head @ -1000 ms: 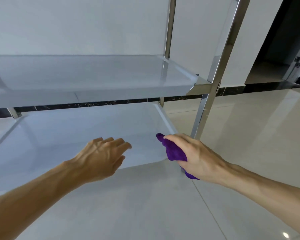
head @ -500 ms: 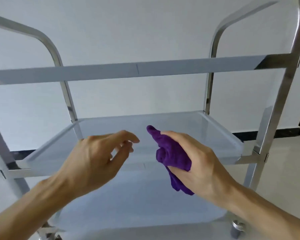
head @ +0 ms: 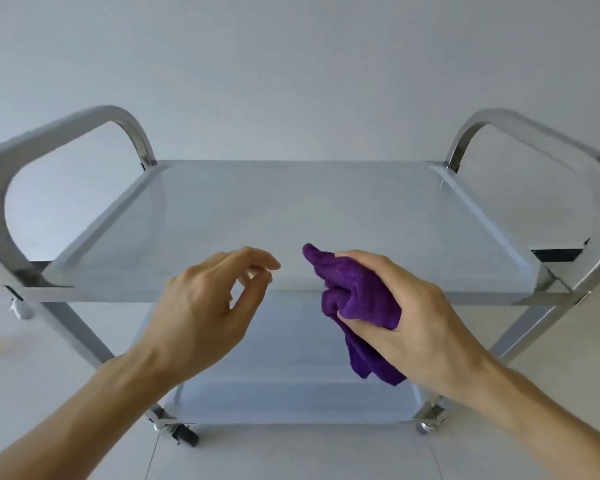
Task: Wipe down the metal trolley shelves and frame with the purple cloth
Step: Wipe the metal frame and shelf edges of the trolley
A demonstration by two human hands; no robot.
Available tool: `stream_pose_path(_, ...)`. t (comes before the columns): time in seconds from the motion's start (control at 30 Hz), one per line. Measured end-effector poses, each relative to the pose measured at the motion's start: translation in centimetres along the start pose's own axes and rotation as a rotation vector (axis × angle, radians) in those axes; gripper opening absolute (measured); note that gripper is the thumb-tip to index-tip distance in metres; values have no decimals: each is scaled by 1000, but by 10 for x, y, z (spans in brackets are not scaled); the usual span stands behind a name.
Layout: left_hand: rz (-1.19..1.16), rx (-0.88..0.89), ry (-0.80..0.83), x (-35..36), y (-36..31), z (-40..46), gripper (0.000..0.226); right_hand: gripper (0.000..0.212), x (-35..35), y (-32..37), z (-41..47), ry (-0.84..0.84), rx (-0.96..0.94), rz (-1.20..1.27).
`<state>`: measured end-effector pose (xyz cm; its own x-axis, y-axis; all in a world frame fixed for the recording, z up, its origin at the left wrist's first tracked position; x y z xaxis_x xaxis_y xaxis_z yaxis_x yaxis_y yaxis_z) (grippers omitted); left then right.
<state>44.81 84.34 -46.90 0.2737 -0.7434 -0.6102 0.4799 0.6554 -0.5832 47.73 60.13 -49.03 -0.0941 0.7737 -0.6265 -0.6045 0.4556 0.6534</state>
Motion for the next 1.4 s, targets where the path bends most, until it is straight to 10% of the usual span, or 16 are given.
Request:
stream_pose_path(0.17,206,-184,328,-28,19,34,43,60,-26,20,68,74,-40,-448)
stream_pose_path(0.33,421,-441,747,-28,51,37,58,88,3,0,80,770,262,-808)
stream_pose_path(1.4,526,-497,757,21,156,181,51,84,7,-99,237,764,320,-825)
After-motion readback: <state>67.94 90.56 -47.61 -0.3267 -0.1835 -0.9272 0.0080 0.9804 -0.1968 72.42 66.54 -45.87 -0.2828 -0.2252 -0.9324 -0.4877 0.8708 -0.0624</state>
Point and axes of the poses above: each hand's wrist, its own z-axis towards the middle knuckle, its own x-axis out of the palm, y = z × x, the point moved 2 cm from there along z, towards the middle knuckle, and after that the axes turned 11 degrees about -z, right-handed, at the moved point
